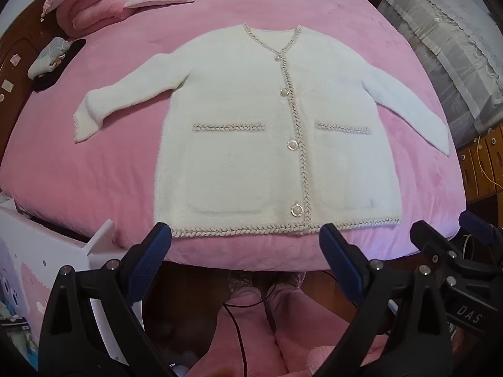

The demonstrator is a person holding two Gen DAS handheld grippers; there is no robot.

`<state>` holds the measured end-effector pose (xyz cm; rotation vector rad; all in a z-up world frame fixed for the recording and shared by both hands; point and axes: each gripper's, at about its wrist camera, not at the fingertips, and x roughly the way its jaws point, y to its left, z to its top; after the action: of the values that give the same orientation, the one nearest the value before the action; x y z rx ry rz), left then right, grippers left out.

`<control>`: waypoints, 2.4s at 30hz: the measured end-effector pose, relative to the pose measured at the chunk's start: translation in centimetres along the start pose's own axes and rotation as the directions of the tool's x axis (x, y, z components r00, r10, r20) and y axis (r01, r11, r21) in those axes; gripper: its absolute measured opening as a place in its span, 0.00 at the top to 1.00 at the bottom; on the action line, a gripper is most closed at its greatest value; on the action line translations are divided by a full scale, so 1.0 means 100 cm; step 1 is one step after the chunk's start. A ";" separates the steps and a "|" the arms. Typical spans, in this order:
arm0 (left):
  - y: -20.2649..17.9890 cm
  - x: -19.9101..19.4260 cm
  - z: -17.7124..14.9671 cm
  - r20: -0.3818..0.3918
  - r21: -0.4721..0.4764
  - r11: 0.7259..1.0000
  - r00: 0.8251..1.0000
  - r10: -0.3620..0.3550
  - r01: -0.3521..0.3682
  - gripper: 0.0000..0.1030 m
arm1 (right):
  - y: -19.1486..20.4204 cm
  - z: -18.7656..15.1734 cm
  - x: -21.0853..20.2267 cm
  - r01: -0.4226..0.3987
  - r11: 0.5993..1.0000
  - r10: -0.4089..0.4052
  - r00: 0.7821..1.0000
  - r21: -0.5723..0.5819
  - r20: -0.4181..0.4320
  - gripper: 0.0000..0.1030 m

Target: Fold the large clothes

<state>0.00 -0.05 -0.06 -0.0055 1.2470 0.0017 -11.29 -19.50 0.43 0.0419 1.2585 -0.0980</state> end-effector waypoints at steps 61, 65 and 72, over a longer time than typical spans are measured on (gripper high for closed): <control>-0.020 -0.011 0.014 0.030 0.028 1.000 1.000 -0.001 0.000 0.10 | -0.013 0.018 -0.004 0.025 0.999 -0.024 1.000 -0.021 0.014 0.00; -0.022 -0.011 0.013 0.032 0.027 1.000 0.999 -0.001 0.001 0.10 | -0.013 0.017 -0.004 0.025 0.999 -0.024 1.000 -0.022 0.015 0.00; -0.024 -0.012 0.010 0.034 0.010 1.000 0.999 -0.006 0.005 0.10 | -0.018 0.017 -0.005 0.018 1.000 -0.018 1.000 -0.026 0.014 0.00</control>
<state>0.59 -2.40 1.43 -0.0007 1.2131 -0.0088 -10.00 -21.41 1.46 0.0078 1.2466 -0.0973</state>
